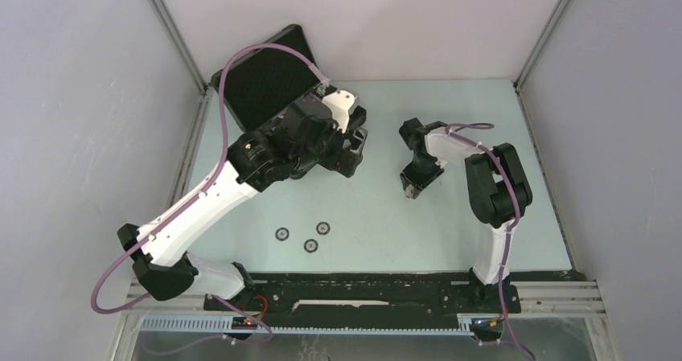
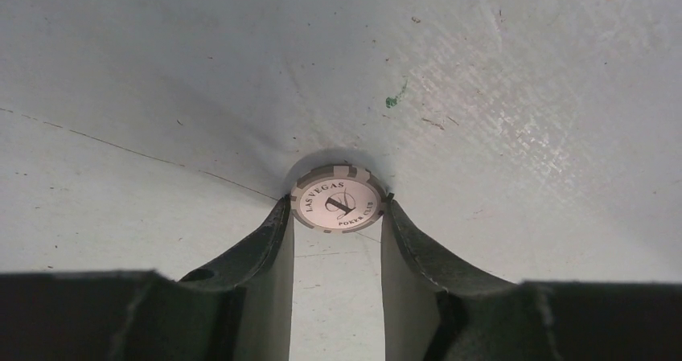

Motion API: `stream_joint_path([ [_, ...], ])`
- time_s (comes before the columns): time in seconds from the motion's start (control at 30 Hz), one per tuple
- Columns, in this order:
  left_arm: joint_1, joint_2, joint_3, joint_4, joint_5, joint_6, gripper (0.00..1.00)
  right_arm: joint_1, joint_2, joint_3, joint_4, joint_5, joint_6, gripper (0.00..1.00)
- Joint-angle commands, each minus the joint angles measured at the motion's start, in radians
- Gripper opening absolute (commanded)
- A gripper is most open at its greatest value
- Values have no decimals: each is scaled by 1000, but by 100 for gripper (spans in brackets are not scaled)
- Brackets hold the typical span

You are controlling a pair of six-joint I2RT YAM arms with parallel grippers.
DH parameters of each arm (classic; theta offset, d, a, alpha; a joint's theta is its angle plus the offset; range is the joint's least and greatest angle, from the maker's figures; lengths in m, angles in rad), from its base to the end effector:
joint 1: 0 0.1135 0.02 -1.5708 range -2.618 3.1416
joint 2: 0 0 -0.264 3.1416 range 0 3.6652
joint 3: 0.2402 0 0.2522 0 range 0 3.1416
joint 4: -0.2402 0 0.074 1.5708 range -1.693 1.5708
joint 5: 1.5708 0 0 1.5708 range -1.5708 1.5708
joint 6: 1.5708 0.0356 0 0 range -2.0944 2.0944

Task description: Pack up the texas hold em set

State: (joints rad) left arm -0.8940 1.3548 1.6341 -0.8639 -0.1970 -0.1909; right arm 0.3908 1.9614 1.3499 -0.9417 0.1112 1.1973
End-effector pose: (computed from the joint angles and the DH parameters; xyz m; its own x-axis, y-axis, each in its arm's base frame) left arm 0.1765 -0.2086 0.4365 -0.4650 0.2817 -0.8393 0.5847 0.8096 -0.0522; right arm 0.3320 0.1325 0.1567 -0.6881 0.7173 -0.1097 0.7233 0.6902 -0.0241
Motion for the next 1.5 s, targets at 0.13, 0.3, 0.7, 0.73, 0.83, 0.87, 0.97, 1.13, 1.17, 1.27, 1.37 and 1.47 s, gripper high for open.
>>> stream_joint_path([
  [0.13, 34, -41, -56, 100, 39, -18, 95, 31, -26, -11, -6, 41, 40, 13],
  [0.3, 114, -70, -124, 198, 115, -74, 95, 32, -53, -11, -21, 25, 17, 0],
  [0.7, 373, -82, -379, 542, 414, -392, 98, 57, -146, -12, -57, -29, 33, 0],
  [0.73, 390, -70, -409, 581, 450, -430, 98, 60, -155, -12, -60, -33, 38, 0],
  [0.83, 431, 11, -507, 741, 590, -572, 98, 62, -184, -12, -49, -86, 44, 0],
  [0.87, 435, 43, -543, 808, 632, -630, 97, 61, -194, -12, -38, -125, 41, 0],
  [0.97, 429, 176, -641, 1008, 738, -793, 94, 67, -222, -10, -18, -194, 57, 0],
  [1.13, 406, 354, -805, 1470, 823, -1086, 87, 99, -267, 26, -35, -199, 110, 0],
  [1.17, 396, 368, -816, 1516, 821, -1091, 87, 105, -267, 39, -47, -193, 118, 0],
  [1.27, 353, 380, -833, 1545, 781, -1045, 86, 108, -244, 83, -85, -216, 129, 0],
  [1.37, 306, 420, -859, 1614, 759, -1055, 83, 118, -212, 138, -126, -221, 131, 0],
  [1.47, 286, 454, -926, 1774, 715, -1136, 80, 128, -196, 161, -131, -226, 146, 0],
])
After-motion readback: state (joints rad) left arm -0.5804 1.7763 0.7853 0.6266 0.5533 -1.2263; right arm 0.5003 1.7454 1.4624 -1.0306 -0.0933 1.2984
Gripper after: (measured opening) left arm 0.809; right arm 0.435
